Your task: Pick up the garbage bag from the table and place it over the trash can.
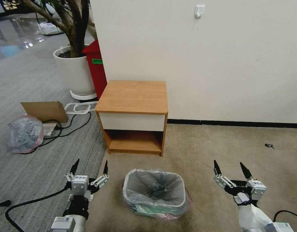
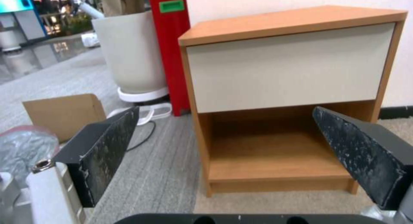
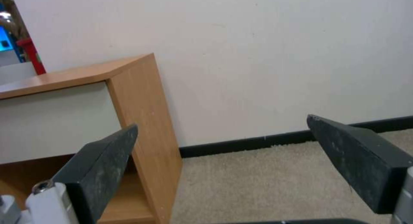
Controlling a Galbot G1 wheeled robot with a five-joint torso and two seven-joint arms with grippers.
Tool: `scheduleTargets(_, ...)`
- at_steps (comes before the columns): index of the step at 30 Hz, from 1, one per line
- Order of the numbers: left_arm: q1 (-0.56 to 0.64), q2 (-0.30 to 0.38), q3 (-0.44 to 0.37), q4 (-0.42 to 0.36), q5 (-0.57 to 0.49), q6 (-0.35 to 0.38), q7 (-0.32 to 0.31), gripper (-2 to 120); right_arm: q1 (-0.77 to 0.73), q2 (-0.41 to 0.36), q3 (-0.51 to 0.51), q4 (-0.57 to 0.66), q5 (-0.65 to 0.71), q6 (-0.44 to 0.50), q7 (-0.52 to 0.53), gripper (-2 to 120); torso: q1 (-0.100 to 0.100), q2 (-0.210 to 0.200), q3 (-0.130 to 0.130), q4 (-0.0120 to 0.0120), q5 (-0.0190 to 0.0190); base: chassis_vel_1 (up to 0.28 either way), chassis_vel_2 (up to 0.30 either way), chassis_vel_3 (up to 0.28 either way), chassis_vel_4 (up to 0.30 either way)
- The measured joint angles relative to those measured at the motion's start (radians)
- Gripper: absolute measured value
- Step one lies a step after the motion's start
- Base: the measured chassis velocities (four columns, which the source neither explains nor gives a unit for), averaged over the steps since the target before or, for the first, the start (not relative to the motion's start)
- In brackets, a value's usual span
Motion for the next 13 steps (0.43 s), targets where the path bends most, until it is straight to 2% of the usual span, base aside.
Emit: scheduleTargets(13,-0.002,0.000,0.003,0.001,-0.005,0.005,0.000,100,0.003,-0.002,-0.002,0.000,-0.001,-0.004,0.001,100,0.000,0.000,0.000,0.0000,0.0000,0.000,0.000,0.000,0.000)
